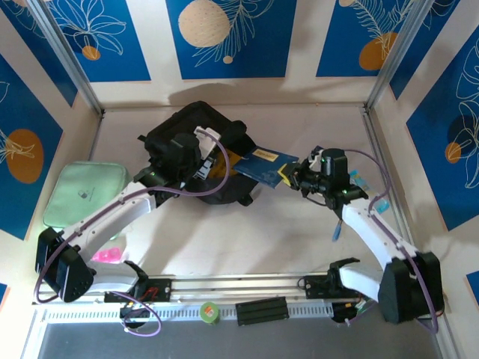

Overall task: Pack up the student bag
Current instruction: Place the book in the student bag.

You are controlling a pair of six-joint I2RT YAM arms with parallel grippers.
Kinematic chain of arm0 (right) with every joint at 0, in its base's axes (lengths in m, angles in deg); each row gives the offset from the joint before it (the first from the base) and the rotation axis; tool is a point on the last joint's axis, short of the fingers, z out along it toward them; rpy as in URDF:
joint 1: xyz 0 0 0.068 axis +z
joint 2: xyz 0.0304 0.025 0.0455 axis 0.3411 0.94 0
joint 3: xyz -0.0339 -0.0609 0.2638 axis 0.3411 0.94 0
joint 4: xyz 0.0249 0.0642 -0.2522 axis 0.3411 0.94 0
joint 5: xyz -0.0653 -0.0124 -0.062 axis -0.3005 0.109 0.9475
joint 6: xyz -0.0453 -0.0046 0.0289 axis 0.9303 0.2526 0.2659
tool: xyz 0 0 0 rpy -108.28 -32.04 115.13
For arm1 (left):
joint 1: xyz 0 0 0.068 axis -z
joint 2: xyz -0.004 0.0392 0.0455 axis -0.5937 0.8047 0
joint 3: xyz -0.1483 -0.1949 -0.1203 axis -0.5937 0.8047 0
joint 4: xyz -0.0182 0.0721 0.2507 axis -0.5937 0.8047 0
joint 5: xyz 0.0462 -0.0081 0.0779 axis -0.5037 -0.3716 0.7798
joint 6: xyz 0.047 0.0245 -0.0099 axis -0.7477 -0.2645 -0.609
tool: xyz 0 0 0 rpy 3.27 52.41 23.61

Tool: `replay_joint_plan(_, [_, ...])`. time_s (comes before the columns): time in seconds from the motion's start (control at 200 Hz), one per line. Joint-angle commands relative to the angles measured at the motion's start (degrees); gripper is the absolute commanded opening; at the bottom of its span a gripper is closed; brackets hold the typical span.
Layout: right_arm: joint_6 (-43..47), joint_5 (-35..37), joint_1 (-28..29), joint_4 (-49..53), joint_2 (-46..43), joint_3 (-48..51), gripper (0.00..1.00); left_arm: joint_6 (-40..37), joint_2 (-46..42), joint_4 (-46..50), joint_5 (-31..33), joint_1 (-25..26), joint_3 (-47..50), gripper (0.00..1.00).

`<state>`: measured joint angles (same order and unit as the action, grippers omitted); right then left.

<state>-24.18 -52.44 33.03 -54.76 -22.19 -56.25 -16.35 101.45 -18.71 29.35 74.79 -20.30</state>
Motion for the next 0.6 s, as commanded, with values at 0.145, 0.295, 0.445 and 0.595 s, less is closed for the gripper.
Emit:
replay_joint_plan(0.145, [-1.0,-7.1,3.5,-3.6,14.6,-13.1,0.01,-2.5,-1.8,-5.9,-4.4,0.2,-0.4,0.00])
replay_joint_plan(0.295, [-4.1,-6.0,9.1,-4.6,23.2,-18.6,0.01,-1.8,-2.0,-6.4,-5.0,0.2,0.0,0.00])
replay_joint_plan(0.445, [-7.5,-3.6,12.9,-6.8,32.1,-22.8,0.01,-0.9,-2.0,-6.6,-3.6,0.1,-0.4,0.00])
replay_joint_plan(0.595, [-9.5,0.0,16.0,-16.9,39.3,-25.6,0.00,0.3,-2.5,-8.1,-4.4,0.2,-0.3,0.00])
